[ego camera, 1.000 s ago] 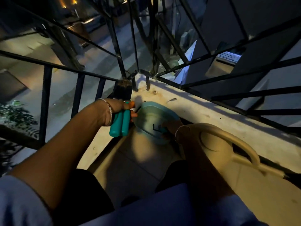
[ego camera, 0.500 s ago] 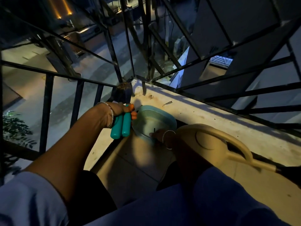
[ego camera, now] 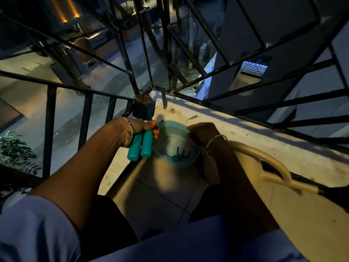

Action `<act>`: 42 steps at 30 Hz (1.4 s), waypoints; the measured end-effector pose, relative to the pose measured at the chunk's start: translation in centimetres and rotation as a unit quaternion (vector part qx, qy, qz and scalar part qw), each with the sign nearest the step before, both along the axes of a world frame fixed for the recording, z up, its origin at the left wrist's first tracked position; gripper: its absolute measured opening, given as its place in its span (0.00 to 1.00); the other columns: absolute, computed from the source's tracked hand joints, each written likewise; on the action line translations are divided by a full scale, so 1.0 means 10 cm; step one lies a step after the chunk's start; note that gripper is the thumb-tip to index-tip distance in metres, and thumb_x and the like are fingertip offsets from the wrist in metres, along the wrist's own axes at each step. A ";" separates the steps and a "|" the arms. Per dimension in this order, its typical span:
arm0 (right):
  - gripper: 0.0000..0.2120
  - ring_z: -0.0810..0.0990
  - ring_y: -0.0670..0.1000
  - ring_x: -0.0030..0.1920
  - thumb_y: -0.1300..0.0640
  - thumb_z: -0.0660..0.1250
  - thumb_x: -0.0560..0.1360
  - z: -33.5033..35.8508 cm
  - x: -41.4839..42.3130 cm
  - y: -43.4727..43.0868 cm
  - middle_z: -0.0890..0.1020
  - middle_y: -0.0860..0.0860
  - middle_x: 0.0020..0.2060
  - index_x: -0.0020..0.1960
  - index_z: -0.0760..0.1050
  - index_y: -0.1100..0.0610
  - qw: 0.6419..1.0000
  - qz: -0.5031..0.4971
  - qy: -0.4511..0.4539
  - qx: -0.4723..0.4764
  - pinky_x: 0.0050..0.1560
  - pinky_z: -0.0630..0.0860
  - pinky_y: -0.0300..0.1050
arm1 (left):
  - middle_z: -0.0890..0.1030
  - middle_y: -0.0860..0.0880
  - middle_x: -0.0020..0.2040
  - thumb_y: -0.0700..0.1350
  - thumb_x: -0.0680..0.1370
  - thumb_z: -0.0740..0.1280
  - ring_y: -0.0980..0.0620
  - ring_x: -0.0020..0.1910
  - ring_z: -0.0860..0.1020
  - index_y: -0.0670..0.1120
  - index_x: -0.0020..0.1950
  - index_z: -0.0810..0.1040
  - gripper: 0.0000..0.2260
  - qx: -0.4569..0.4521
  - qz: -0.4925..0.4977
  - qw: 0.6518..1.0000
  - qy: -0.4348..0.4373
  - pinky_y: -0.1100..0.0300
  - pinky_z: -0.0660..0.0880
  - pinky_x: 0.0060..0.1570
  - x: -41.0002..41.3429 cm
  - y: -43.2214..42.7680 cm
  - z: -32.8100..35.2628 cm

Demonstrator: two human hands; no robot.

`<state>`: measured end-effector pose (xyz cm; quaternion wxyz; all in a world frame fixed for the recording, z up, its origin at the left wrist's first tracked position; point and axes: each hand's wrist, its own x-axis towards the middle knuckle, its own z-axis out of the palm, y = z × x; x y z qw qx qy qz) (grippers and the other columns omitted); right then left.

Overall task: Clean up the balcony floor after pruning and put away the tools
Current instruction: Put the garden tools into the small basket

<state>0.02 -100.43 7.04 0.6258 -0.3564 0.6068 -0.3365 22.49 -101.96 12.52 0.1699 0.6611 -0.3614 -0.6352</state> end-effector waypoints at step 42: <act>0.22 0.81 0.57 0.58 0.54 0.74 0.72 -0.85 0.14 -0.25 0.84 0.56 0.56 0.66 0.77 0.54 0.819 0.241 0.400 -0.334 0.60 0.71 0.45 | 0.78 0.39 0.44 0.42 0.80 0.65 0.51 0.22 0.79 0.37 0.54 0.74 0.08 0.182 -0.028 0.982 -0.031 0.62 0.75 0.20 0.11 -0.48 -1.43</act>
